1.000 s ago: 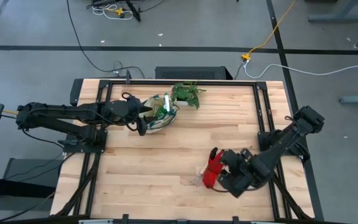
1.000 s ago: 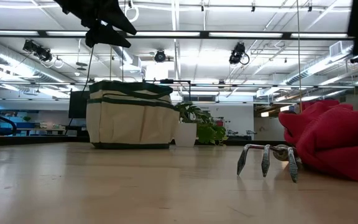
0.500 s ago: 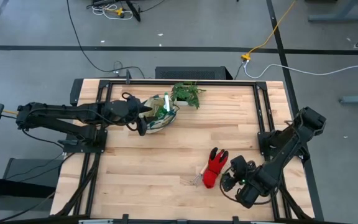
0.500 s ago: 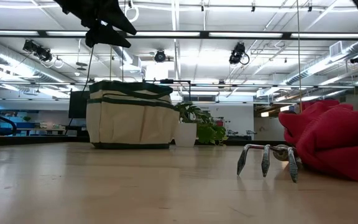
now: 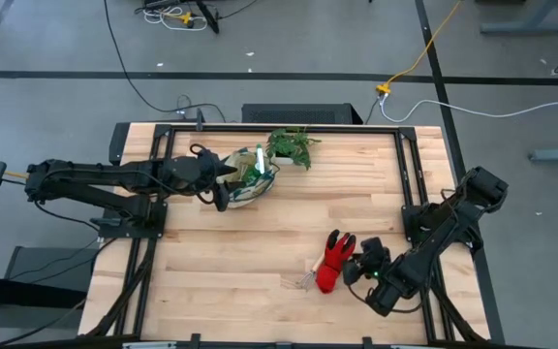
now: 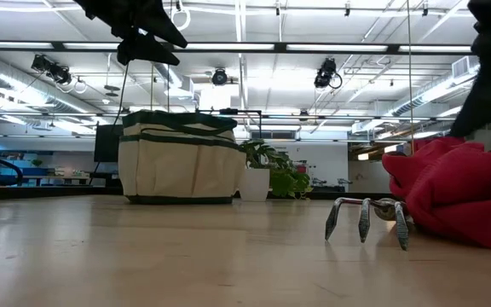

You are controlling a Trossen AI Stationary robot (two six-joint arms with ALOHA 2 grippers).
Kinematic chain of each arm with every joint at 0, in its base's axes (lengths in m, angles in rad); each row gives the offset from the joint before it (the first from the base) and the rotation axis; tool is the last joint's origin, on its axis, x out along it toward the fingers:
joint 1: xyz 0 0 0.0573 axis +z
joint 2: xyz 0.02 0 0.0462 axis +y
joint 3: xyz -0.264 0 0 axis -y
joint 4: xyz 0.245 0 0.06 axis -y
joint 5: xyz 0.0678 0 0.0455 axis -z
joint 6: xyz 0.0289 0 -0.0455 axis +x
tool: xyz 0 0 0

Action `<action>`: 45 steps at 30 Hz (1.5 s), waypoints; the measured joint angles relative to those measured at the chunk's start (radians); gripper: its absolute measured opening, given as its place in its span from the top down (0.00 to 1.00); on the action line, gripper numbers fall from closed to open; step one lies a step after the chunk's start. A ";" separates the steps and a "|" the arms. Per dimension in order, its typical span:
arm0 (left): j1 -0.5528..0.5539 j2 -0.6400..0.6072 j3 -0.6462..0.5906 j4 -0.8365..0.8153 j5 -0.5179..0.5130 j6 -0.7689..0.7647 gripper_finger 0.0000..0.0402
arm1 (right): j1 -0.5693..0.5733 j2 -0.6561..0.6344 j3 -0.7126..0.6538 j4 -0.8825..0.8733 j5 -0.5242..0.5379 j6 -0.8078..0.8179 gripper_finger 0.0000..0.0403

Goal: Pick & Place Garden tools in Gardening bag
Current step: Put the red gloves into the gardening bag

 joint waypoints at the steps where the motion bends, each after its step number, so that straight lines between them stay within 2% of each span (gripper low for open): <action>1: 0.000 0.000 0.000 0.000 0.000 0.000 0.39 | 0.000 0.000 -0.005 0.005 0.027 0.002 0.35; 4: 0.000 0.000 0.000 0.000 0.000 0.000 0.39 | -0.009 0.000 -0.012 0.043 0.070 -0.024 0.35; 12: 0.000 0.000 0.000 0.000 0.000 0.000 0.39 | -0.047 0.000 -0.015 0.084 0.077 -0.112 0.35; 22: 0.000 0.000 0.000 0.000 0.000 -0.002 0.39 | -0.086 0.033 -0.024 0.130 0.024 -0.185 0.35; 33: 0.000 0.000 0.000 0.000 0.000 -0.002 0.39 | -0.094 0.033 -0.140 0.371 0.026 -0.193 0.36; 38: 0.000 0.000 0.000 0.000 0.000 -0.002 0.39 | -0.094 0.033 -0.146 0.388 0.015 -0.199 0.49; 41: 0.000 0.000 0.000 0.000 0.000 -0.002 0.39 | -0.094 0.033 -0.146 0.387 -0.004 -0.215 0.63; 45: 0.000 0.000 0.000 0.000 0.000 -0.002 0.39 | -0.094 0.033 -0.146 0.398 -0.010 -0.253 0.87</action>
